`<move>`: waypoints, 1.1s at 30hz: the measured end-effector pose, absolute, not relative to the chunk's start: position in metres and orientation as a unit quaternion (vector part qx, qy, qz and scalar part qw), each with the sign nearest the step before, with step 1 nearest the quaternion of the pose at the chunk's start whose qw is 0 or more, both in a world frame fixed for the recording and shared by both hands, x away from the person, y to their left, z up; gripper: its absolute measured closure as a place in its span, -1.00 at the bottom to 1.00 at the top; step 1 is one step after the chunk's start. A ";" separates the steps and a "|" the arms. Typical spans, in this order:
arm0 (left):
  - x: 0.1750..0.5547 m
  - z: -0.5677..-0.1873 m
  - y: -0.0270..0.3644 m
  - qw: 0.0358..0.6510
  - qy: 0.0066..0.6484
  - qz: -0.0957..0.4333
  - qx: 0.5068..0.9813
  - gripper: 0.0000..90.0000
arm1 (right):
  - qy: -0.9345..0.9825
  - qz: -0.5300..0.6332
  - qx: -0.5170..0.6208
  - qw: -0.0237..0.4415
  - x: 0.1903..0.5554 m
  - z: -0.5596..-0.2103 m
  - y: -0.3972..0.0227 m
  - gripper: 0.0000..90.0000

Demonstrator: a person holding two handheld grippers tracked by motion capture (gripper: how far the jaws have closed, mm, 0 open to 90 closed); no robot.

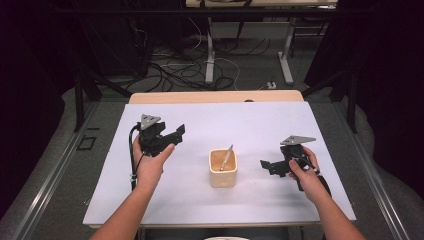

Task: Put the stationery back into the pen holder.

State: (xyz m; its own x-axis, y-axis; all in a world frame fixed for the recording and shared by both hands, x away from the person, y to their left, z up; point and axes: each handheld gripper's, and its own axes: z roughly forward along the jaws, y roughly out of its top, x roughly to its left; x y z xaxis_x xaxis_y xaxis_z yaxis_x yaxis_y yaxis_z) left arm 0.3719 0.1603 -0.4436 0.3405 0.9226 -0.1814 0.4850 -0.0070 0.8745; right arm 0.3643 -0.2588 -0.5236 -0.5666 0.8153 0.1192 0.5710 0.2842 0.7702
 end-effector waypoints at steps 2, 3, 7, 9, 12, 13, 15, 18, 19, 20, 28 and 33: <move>0.373 -0.446 0.167 0.463 0.526 0.238 0.673 -0.44 | 0.787 0.405 0.441 0.149 0.364 -0.524 -0.259 -1.00; 0.373 -0.447 0.170 0.461 0.523 0.241 0.675 -0.44 | 0.787 0.405 0.439 0.151 0.365 -0.524 -0.259 -1.00; 0.373 -0.457 0.182 0.455 0.525 0.230 0.681 -0.49 | 0.788 0.404 0.439 0.153 0.365 -0.524 -0.259 -1.00; 0.373 -0.463 0.187 0.452 0.528 0.228 0.683 -0.51 | 0.787 0.405 0.439 0.154 0.365 -0.524 -0.259 -1.00; 0.372 -0.470 0.194 0.444 0.531 0.223 0.687 -0.62 | 0.786 0.404 0.443 0.150 0.364 -0.523 -0.258 -1.00; 0.372 -0.472 0.196 0.440 0.534 0.221 0.688 -0.65 | 0.787 0.405 0.441 0.151 0.365 -0.524 -0.259 -1.00; 0.371 -0.477 0.201 0.437 0.541 0.215 0.686 -0.68 | 0.787 0.404 0.441 0.151 0.365 -0.524 -0.258 -1.00; 0.369 -0.484 0.207 0.429 0.547 0.208 0.688 -0.80 | 0.787 0.403 0.442 0.152 0.365 -0.524 -0.258 -1.00; 0.369 -0.486 0.209 0.426 0.548 0.207 0.690 -0.84 | 0.787 0.403 0.442 0.153 0.365 -0.524 -0.258 -1.00; 0.368 -0.489 0.212 0.420 0.549 0.205 0.693 -0.88 | 0.787 0.404 0.442 0.152 0.365 -0.524 -0.259 -1.00; 0.361 -0.508 0.230 0.411 0.546 0.194 0.704 -0.99 | 0.787 0.403 0.441 0.152 0.365 -0.524 -0.259 -1.00; 0.357 -0.515 0.237 0.409 0.538 0.196 0.711 -0.99 | 0.788 0.402 0.438 0.157 0.366 -0.525 -0.259 -1.00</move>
State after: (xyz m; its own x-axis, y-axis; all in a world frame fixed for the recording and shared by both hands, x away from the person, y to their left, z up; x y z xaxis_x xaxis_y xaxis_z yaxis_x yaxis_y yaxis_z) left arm 0.3569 0.2370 -0.5147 0.3451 0.9246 -0.1617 0.6043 -0.0870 0.7920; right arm 0.3656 -0.2593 -0.5253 -0.5665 0.8174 0.1048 0.5647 0.2924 0.7718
